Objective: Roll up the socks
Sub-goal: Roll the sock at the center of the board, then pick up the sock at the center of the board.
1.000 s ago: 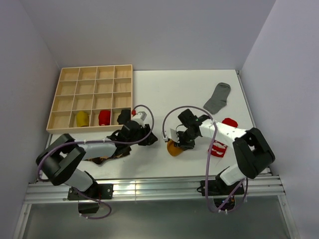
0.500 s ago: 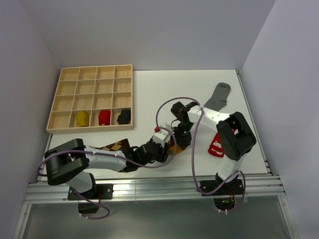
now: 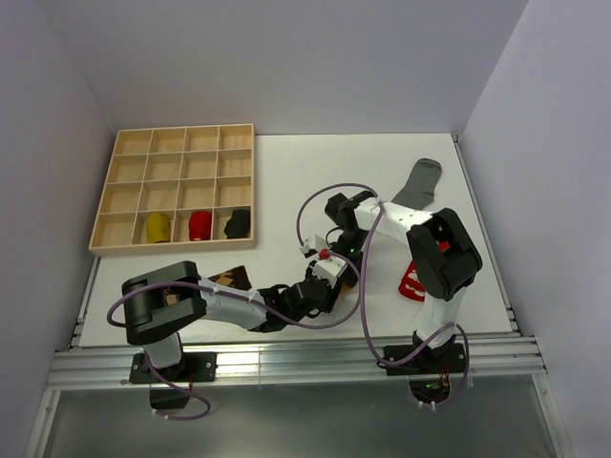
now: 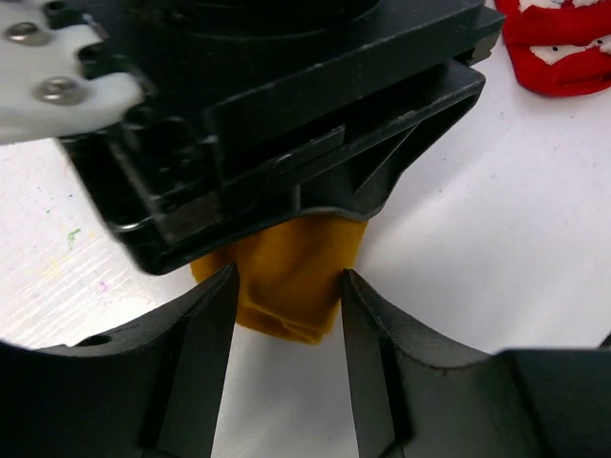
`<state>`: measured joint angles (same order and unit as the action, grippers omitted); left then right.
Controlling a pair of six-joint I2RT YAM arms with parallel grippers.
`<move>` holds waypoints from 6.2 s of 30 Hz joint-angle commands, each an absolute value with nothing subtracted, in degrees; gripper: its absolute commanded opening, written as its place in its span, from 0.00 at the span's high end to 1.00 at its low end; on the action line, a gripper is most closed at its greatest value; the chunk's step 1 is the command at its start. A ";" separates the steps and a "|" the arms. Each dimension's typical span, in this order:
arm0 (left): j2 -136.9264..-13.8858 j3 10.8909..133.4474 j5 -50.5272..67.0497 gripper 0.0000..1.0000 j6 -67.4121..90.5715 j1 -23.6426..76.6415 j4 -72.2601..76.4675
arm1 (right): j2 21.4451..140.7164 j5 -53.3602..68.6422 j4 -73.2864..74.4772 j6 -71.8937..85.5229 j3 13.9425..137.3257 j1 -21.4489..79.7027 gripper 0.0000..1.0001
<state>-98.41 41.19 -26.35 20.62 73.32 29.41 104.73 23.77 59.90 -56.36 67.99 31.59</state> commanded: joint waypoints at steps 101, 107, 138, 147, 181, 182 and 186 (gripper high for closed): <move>-94.42 40.09 11.27 0.57 36.74 42.80 25.91 | 86.04 18.72 30.14 -66.54 45.52 28.57 0.75; -82.56 31.65 1.33 0.55 32.44 44.99 29.53 | 88.59 19.86 34.53 -66.45 48.77 28.56 0.75; -104.85 52.20 -37.00 0.35 1.24 75.06 26.11 | 102.13 21.97 54.31 -67.50 62.40 26.45 0.74; -109.68 56.60 -34.11 0.35 -4.13 75.76 24.61 | 105.64 22.15 57.48 -67.50 65.65 26.46 0.74; -118.92 59.86 -25.14 1.00 -4.93 71.37 19.77 | 106.88 24.60 63.90 -68.38 69.17 26.19 0.62; -118.66 59.51 -25.40 1.00 -4.66 71.45 20.12 | 106.44 25.22 63.90 -67.68 69.78 26.02 0.54; -116.72 57.75 -25.49 1.00 -2.73 71.46 21.00 | 105.30 29.69 66.43 -66.19 73.73 23.47 0.45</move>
<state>-115.77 60.01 -31.27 -7.60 72.82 23.77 106.02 23.33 59.11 -67.29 70.63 24.14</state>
